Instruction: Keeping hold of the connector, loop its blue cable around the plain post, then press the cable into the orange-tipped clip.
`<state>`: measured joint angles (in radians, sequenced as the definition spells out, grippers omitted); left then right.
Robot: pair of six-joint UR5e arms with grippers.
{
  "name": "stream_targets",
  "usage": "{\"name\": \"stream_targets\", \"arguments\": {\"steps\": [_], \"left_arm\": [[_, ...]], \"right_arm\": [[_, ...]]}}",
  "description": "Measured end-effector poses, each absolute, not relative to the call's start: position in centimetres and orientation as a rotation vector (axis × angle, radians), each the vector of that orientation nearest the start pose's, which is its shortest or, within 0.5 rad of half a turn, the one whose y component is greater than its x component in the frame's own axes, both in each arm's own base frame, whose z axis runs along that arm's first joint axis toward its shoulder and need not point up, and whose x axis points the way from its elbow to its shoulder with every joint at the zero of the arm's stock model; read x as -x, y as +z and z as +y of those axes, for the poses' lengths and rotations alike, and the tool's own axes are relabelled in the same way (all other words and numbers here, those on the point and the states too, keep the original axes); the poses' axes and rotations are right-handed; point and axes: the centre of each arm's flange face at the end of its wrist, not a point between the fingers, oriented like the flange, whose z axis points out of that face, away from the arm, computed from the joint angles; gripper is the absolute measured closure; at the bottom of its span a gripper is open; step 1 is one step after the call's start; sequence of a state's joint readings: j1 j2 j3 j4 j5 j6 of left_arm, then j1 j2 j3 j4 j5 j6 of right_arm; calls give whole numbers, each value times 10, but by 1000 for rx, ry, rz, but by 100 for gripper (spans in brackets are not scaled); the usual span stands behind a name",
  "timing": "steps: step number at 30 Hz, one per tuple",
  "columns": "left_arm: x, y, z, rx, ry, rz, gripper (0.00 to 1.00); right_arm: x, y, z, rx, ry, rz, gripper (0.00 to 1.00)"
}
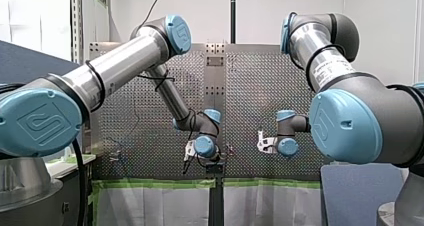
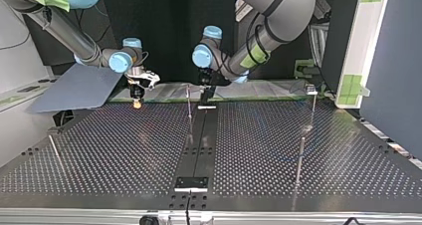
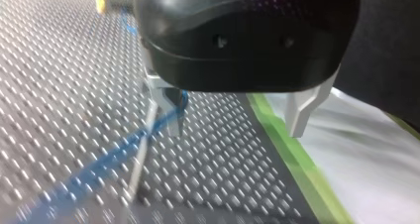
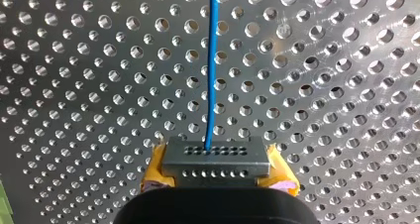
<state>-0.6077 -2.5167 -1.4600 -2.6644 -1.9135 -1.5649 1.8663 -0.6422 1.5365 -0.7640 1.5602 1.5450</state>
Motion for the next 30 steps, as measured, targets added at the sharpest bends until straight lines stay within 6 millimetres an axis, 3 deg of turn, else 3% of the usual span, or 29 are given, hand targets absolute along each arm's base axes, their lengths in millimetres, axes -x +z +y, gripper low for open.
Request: {"name": "stream_targets", "arguments": {"steps": [6,15,21,30], "left_arm": [[-458,4,-489,-381,-143,1860,0],[-435,3,-507,-414,-183,1853,0],[-432,5,-515,-385,-222,1824,0],[-437,6,-511,-324,-207,1816,0]], "right_arm": [[-324,-1,-604,-1548,1337,-1108,100],[-323,-1,-604,-1548,1342,-1108,100],[-323,-1,-604,-1550,1342,-1110,100],[-323,-2,-604,-1552,1341,-1111,100]]}}
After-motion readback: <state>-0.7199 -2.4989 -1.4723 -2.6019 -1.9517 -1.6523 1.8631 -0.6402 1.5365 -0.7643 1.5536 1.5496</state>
